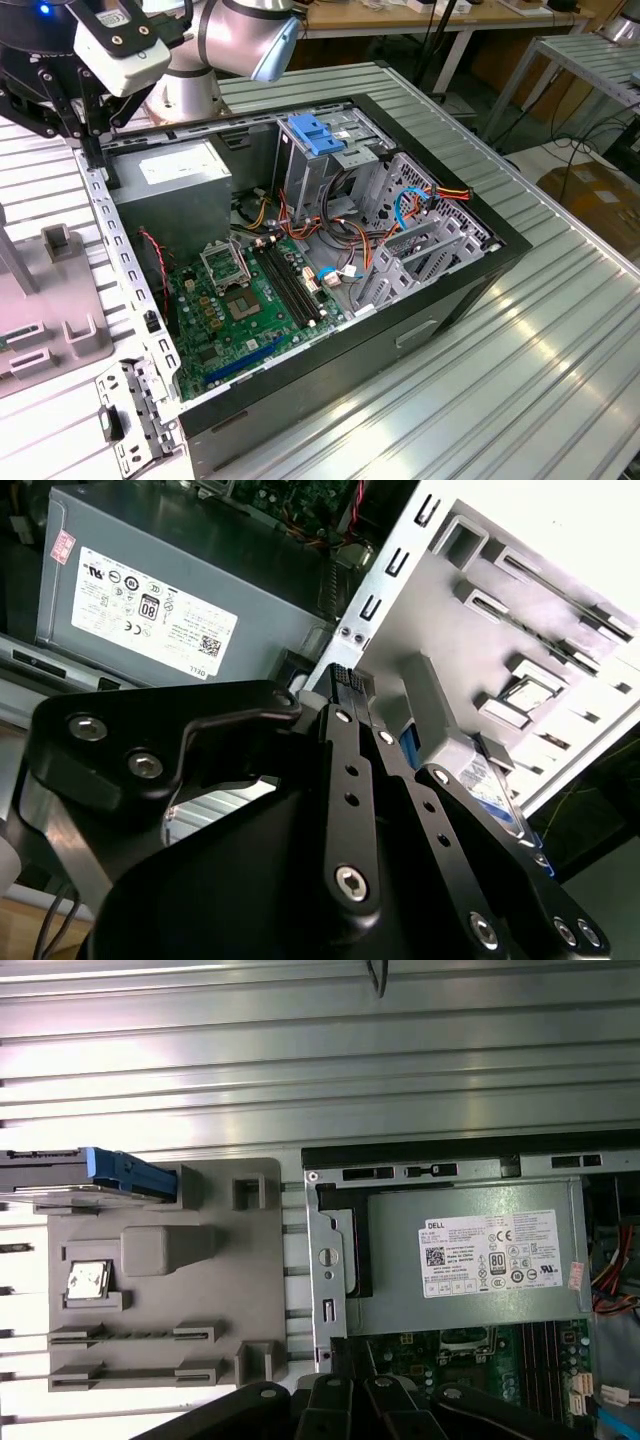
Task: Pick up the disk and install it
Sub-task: 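Reach for the disk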
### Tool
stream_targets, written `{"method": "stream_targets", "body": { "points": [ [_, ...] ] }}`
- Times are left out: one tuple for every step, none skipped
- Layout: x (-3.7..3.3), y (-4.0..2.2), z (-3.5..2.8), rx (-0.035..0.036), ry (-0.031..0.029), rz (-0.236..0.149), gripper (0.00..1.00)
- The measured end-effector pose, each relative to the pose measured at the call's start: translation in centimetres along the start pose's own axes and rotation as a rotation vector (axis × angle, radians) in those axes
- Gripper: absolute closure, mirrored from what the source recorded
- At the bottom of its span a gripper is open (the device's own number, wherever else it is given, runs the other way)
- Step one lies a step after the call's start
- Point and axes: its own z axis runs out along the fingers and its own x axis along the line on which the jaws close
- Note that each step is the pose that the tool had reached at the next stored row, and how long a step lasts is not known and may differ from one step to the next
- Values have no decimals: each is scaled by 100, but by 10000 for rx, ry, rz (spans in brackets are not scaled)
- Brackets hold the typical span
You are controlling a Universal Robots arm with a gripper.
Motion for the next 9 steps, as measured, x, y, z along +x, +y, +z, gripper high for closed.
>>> {"method": "stream_targets", "body": {
  "points": [
    [8, 0, 0, 0, 0, 1, 89],
    [14, -1, 0, 0, 0, 0, 89],
    [22, -2, -1, 0, 0, 0, 89],
    [29, -2, -1, 0, 0, 0, 89],
    [41, -3, -1, 0, 1, 0, 89],
    [47, -3, -1, 0, 0, 0, 89],
    [57, -4, -1, 0, 1, 0, 89],
    [63, -5, -2, 0, 1, 0, 89],
    [71, -5, -1, 0, 0, 0, 89]
  ]
}}
